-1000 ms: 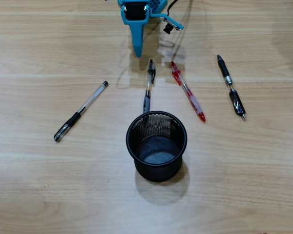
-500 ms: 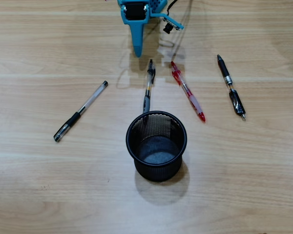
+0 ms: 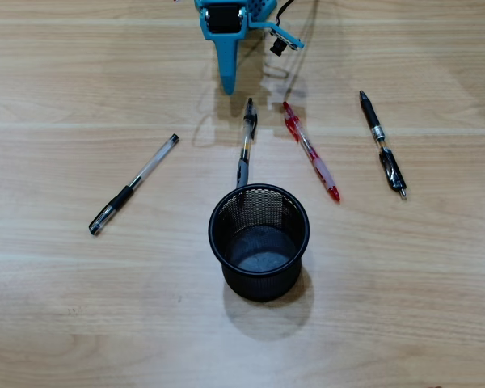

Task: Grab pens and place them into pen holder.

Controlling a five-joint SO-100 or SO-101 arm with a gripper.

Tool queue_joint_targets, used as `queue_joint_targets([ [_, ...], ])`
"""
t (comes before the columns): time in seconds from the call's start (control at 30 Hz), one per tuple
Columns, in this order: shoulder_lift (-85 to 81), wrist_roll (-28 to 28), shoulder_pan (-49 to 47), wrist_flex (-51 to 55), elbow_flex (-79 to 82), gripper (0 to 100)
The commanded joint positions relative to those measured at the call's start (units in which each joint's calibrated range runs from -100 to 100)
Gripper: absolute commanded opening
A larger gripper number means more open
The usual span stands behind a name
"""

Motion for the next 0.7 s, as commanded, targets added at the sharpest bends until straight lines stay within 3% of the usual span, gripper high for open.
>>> queue_joint_targets([
  [0.0,-0.5,0.1,0.2,0.1,0.3,3],
  [0.67,-0.5,-0.1,0.7,0.1,0.3,3],
])
